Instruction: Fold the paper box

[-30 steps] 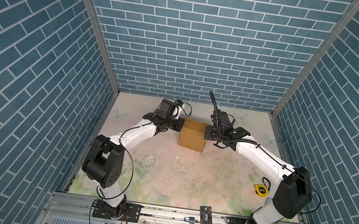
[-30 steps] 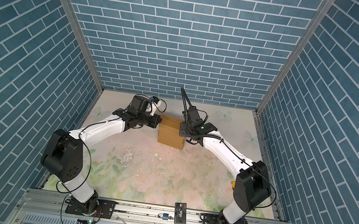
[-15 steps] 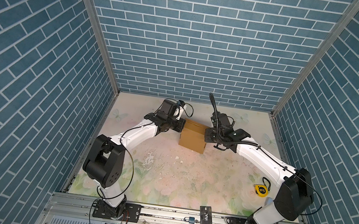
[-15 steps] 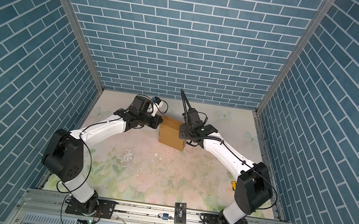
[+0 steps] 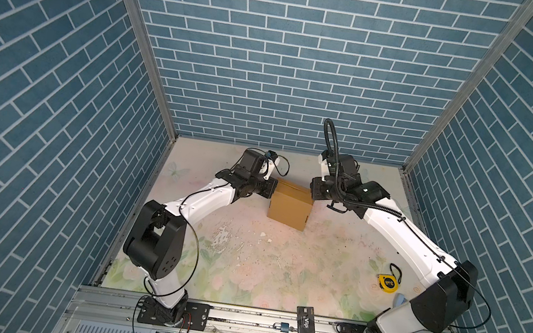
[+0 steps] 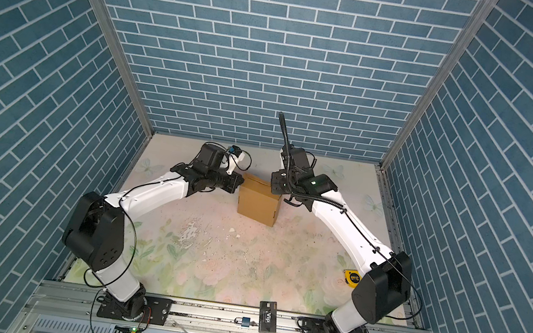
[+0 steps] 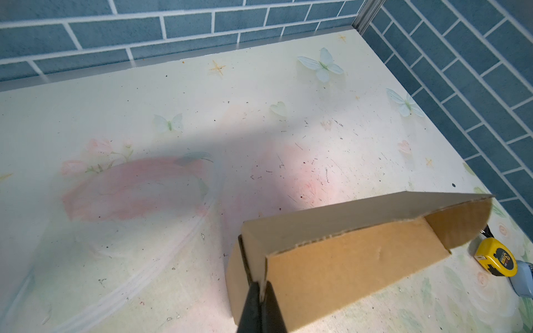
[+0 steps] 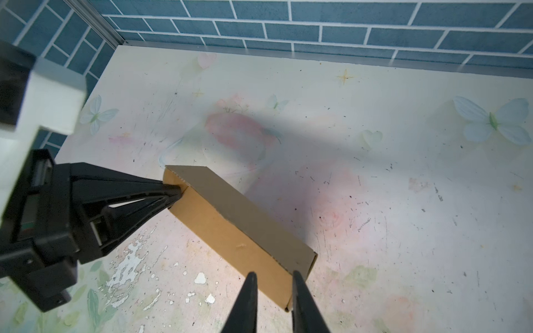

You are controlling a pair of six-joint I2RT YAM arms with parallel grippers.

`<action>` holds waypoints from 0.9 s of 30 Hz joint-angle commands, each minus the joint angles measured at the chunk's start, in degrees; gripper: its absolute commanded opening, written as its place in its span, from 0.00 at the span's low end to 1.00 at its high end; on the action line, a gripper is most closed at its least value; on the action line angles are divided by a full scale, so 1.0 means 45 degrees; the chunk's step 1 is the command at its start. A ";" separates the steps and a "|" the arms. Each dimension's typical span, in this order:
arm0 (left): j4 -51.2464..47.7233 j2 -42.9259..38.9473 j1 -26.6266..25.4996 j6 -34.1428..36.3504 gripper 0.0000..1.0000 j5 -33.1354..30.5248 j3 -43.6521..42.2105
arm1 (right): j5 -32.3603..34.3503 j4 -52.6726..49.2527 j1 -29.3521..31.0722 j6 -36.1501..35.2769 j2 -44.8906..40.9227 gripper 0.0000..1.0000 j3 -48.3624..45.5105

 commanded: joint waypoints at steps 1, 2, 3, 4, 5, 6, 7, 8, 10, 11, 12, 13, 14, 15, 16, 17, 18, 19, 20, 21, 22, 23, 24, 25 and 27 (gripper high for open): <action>-0.1573 0.0321 -0.0210 0.0192 0.02 0.0168 -0.0632 | -0.0584 0.0549 -0.0125 -0.0536 -0.0044 0.22 -0.0122; -0.1508 0.0386 -0.0198 0.0237 0.02 0.0133 -0.0667 | -0.0677 0.0688 -0.0130 -0.0583 0.0002 0.22 -0.0261; -0.1564 0.0428 -0.0205 0.0246 0.01 0.0053 -0.0605 | -0.0724 0.0832 -0.0136 -0.0606 0.0096 0.22 -0.0360; -0.1688 0.0457 -0.0196 0.0244 0.02 0.0053 -0.0481 | -0.0747 0.0892 -0.0128 -0.0678 0.0200 0.22 -0.0395; -0.1787 0.0442 -0.0214 0.0247 0.02 0.0080 -0.0387 | -0.0766 0.0878 -0.0127 -0.0710 0.0289 0.21 -0.0412; -0.1852 0.0414 -0.0213 0.0264 0.02 0.0127 -0.0318 | -0.0824 0.0866 -0.0142 -0.0755 0.0380 0.21 -0.0405; -0.1829 0.0415 -0.0211 0.0293 0.02 0.0125 -0.0313 | -0.0825 0.0982 -0.0147 -0.0824 0.0414 0.21 -0.0460; -0.1777 0.0428 -0.0197 0.0291 0.02 0.0131 -0.0373 | -0.0852 0.1157 -0.0145 -0.0945 0.0416 0.21 -0.0589; -0.1612 0.0537 -0.0204 0.0349 0.02 0.0049 -0.0495 | -0.0893 0.1508 -0.0185 -0.1074 0.0463 0.20 -0.0795; -0.1681 0.0553 -0.0205 0.0317 0.02 0.0010 -0.0469 | -0.0997 0.1522 -0.0218 -0.1080 0.0539 0.20 -0.0805; -0.1764 0.0526 -0.0212 0.0323 0.02 0.0047 -0.0421 | -0.1110 0.1514 -0.0241 -0.1091 0.0627 0.19 -0.0778; -0.1775 0.0467 -0.0205 0.0326 0.02 0.0094 -0.0415 | -0.1206 0.1533 -0.0243 -0.1118 0.0652 0.19 -0.0777; -0.1730 0.0417 -0.0201 0.0314 0.02 0.0078 -0.0430 | -0.1261 0.1585 -0.0242 -0.1157 0.0664 0.19 -0.0810; -0.1633 0.0391 -0.0197 0.0293 0.02 0.0080 -0.0499 | -0.1329 0.1685 -0.0252 -0.1216 0.0652 0.19 -0.0939; -0.1533 0.0408 -0.0200 0.0288 0.02 0.0083 -0.0578 | -0.1380 0.1801 -0.0245 -0.1315 0.0631 0.19 -0.1080; -0.1469 0.0470 -0.0201 0.0286 0.02 0.0099 -0.0608 | -0.1436 0.1859 -0.0242 -0.1407 0.0650 0.19 -0.1153; -0.1496 0.0501 -0.0202 0.0265 0.02 0.0084 -0.0593 | -0.1488 0.1839 -0.0238 -0.1459 0.0684 0.19 -0.1185; -0.1605 0.0493 -0.0196 0.0248 0.01 0.0102 -0.0526 | -0.1489 0.1761 -0.0237 -0.1491 0.0735 0.19 -0.1169; -0.1694 0.0470 -0.0206 0.0230 0.02 0.0141 -0.0448 | -0.1494 0.1676 -0.0242 -0.1510 0.0747 0.19 -0.1130; -0.1737 0.0420 -0.0200 0.0231 0.01 0.0175 -0.0413 | -0.1675 0.1652 -0.0242 -0.1530 0.0731 0.19 -0.1160; -0.1691 0.0420 -0.0197 0.0245 0.02 0.0165 -0.0424 | -0.1974 0.1729 -0.0240 -0.1611 0.0680 0.19 -0.1290; -0.1613 0.0423 -0.0201 0.0258 0.02 0.0151 -0.0462 | -0.2123 0.1822 -0.0242 -0.1769 0.0619 0.19 -0.1403; -0.1515 0.0433 -0.0195 0.0281 0.02 0.0130 -0.0541 | -0.2276 0.1835 -0.0243 -0.2117 0.0578 0.19 -0.1496; -0.1519 0.0473 -0.0210 0.0292 0.02 0.0068 -0.0556 | -0.2427 0.1711 -0.0242 -0.2587 0.0535 0.19 -0.1444; -0.1746 0.0450 -0.0196 0.0297 0.02 0.0004 -0.0420 | -0.2648 0.0943 -0.0218 -0.3660 0.0566 0.21 -0.0863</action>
